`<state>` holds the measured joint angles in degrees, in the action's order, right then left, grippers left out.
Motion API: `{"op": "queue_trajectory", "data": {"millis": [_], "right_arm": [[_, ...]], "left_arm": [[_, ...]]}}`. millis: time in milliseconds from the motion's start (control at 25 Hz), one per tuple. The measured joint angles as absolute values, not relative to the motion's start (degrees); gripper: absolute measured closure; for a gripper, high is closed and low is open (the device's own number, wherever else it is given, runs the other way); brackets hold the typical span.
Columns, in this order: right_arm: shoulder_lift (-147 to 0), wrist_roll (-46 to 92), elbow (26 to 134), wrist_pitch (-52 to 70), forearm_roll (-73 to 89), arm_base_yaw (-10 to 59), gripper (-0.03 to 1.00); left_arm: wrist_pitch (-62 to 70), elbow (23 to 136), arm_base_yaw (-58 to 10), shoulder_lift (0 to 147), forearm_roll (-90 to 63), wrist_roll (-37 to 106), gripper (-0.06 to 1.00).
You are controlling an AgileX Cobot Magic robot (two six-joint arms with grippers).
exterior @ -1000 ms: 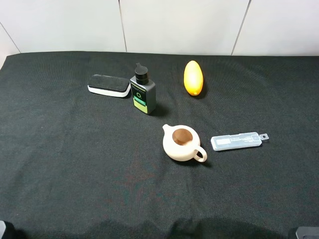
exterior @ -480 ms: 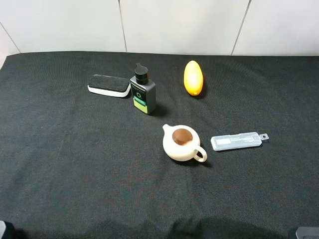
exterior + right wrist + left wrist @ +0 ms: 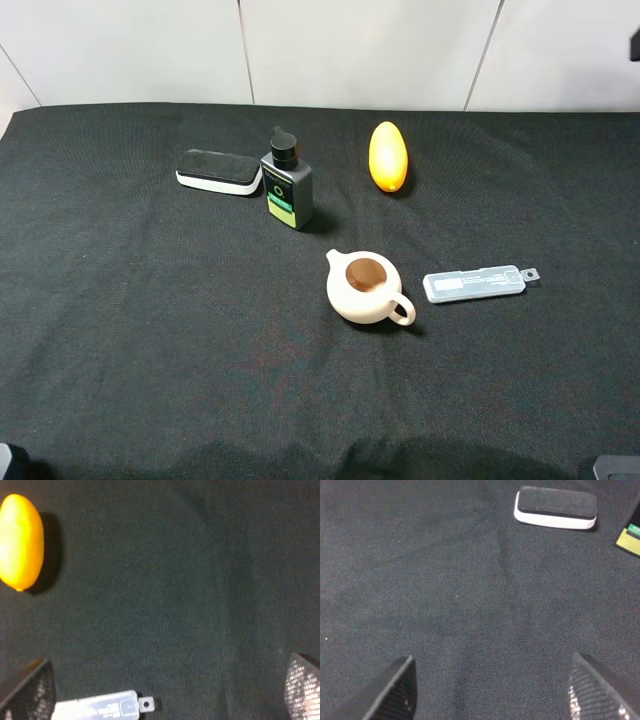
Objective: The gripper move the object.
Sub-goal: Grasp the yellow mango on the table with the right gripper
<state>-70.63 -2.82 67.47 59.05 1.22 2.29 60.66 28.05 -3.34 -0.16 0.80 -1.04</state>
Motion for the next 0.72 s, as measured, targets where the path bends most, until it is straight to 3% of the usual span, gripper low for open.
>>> {"op": "queue_trajectory", "data": {"millis": [280,720], "right_arm": [[-84.23,-2.82,77.25,60.78,1.44,2.29,0.27],[-98.34,-2.8,82.92,60.97,4.06,4.24,0.27]], "left_arm": [[60.66,28.05,-3.34,-0.16,0.8,-1.04,0.27],[60.66,28.05,-3.34,-0.16,0.8,-1.04,0.27]]}}
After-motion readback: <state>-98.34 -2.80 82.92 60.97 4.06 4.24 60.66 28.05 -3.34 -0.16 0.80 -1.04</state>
